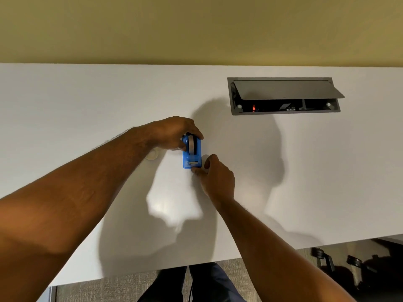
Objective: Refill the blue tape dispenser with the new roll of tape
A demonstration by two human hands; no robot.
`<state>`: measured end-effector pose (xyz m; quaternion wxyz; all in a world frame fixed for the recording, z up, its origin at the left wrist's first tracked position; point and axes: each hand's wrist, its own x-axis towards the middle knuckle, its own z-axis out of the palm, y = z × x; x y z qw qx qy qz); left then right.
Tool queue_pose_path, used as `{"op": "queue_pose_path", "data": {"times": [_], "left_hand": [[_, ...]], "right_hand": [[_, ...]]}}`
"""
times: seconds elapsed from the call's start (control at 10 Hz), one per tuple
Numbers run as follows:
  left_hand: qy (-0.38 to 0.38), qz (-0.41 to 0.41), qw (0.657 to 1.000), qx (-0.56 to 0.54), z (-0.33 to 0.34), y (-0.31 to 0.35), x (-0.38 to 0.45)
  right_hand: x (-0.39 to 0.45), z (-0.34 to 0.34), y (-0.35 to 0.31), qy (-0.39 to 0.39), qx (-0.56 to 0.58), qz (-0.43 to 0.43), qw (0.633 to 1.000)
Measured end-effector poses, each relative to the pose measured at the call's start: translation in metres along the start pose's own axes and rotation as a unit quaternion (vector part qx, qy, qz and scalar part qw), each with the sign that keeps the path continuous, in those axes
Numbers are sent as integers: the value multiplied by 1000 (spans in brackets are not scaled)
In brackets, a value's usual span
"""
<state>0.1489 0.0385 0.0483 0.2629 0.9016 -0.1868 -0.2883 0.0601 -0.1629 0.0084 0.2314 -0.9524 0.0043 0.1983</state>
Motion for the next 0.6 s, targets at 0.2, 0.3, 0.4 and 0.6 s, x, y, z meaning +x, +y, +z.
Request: {"op": "queue_pose_path", "data": {"times": [0.2, 0.3, 0.4, 0.6], "left_hand": [[72, -81, 990, -94, 22, 2, -21], [168, -115, 970, -131, 43, 15, -42], [321, -135, 925, -153, 77, 39, -67], [419, -160, 893, -32, 136, 64, -95]], "right_hand": [[0, -17, 5, -59, 25, -7, 998], [-10, -16, 12, -31, -6, -48, 998], [-18, -15, 20, 15, -90, -121, 988], [-27, -23, 27, -15, -137, -121, 983]]}}
